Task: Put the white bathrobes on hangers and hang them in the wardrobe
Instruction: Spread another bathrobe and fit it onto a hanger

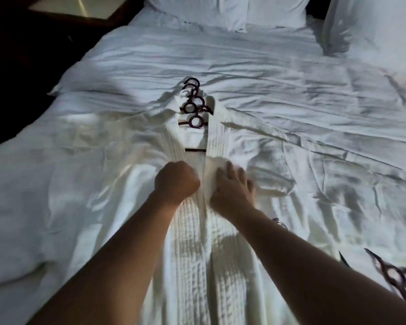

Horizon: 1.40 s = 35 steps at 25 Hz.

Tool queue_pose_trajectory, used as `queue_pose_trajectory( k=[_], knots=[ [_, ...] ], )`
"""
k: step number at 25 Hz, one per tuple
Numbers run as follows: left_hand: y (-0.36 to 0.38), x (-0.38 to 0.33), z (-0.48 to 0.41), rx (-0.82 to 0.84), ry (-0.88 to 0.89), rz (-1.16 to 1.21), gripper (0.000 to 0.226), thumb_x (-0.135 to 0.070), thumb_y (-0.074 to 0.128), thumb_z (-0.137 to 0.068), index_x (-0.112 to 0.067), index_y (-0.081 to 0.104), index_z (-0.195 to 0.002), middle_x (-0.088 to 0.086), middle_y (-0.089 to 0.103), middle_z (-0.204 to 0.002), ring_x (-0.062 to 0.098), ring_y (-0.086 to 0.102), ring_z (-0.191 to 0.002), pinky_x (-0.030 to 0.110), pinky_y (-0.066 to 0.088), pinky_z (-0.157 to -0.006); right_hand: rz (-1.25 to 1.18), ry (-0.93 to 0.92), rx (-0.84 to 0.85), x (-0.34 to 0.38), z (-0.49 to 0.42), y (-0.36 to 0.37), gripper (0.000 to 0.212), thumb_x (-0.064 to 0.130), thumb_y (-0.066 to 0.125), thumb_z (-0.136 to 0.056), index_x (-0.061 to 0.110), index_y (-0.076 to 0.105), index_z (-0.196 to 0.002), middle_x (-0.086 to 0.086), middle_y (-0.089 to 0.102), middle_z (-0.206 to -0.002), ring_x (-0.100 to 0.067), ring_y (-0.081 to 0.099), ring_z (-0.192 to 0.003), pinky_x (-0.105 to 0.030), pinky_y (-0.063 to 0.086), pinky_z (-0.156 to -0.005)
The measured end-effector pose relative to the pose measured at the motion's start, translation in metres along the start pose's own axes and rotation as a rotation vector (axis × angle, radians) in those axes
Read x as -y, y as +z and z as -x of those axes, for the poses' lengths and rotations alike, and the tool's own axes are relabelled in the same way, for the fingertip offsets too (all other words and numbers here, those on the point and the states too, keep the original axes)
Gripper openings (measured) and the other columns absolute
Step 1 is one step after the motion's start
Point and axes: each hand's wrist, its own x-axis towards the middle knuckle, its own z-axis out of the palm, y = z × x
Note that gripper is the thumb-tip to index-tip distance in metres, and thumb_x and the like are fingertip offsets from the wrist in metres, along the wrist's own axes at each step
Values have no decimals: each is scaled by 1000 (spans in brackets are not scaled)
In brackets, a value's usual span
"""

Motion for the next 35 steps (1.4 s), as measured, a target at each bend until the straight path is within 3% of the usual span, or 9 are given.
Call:
queue_pose_trajectory(
  k=[3, 7, 10, 12, 15, 19, 25, 32, 35],
  knots=[
    [-14, 4, 128, 1, 55, 129, 41, -27, 36, -88, -14, 74, -90, 9, 76, -107, 35, 65, -118, 40, 53, -98, -357, 14, -36, -18, 140, 0, 60, 25, 53, -75, 29, 63, -134, 6, 53, -149, -15, 47, -140, -46, 36, -116],
    [-26, 8, 312, -55, 158, 252, 29, -28, 52, -86, -21, 80, -90, 4, 74, -121, 31, 66, -121, 31, 44, -109, -231, 120, 80, -62, 318, -1, 76, 48, 55, -41, 42, 62, -117, 13, 64, -125, -16, 65, -114, -44, 61, -75],
    [-39, 4, 396, 87, 178, 272, 25, -45, 74, -71, -25, 71, -85, -5, 70, -107, 24, 72, -97, 34, 56, -87, -49, 135, 245, -87, 387, 6, 86, 56, 58, -20, 41, 53, -105, 17, 63, -93, -12, 66, -84, -32, 54, -55],
    [-58, -5, 436, 320, 58, 132, 58, -70, 69, -59, -33, 62, -103, -9, 67, -95, 19, 70, -83, 37, 59, -68, 121, 91, 325, -78, 418, -26, 77, 38, 67, -29, 33, 56, -105, 13, 62, -86, -19, 65, -91, -43, 49, -69],
    [-94, -11, 474, 524, -24, -137, 55, -52, 58, -83, -34, 46, -134, -5, 66, -126, 20, 63, -118, 39, 47, -99, 333, 7, 455, -66, 453, -71, 47, 23, 53, -70, 24, 61, -116, 6, 60, -106, -24, 47, -123, -45, 31, -97],
    [-142, -20, 494, 554, -76, -110, 44, -46, 48, -94, -25, 59, -130, 3, 65, -131, 26, 61, -122, 33, 46, -98, 132, 50, 402, -52, 485, -104, 13, 23, 43, -81, 28, 50, -89, 14, 45, -85, -19, 53, -107, -33, 48, -88],
    [-172, -35, 515, 449, -157, 193, 15, -35, 46, -86, -22, 50, -95, -4, 63, -87, 23, 60, -82, 34, 47, -72, 16, 23, 372, -55, 498, -90, 83, 11, 49, -73, 29, 34, -152, 3, 42, -149, -21, 53, -128, -31, 51, -97],
    [-177, -52, 530, 347, -224, 407, 16, -42, 50, -92, -26, 54, -90, -4, 68, -78, 17, 64, -77, 36, 50, -74, 361, -75, 388, -55, 473, -53, 101, 8, 63, -74, 30, 12, -158, 4, 0, -169, -34, 20, -148, -47, 41, -107],
    [-179, -53, 537, 324, -305, 477, 25, -42, 51, -93, -23, 62, -82, -9, 73, -80, 9, 66, -77, 35, 51, -79, 493, -51, 534, -66, 468, -38, 108, 12, 67, -77, 30, 0, -160, 1, 11, -166, -36, 10, -152, -55, 20, -117]
  ],
)
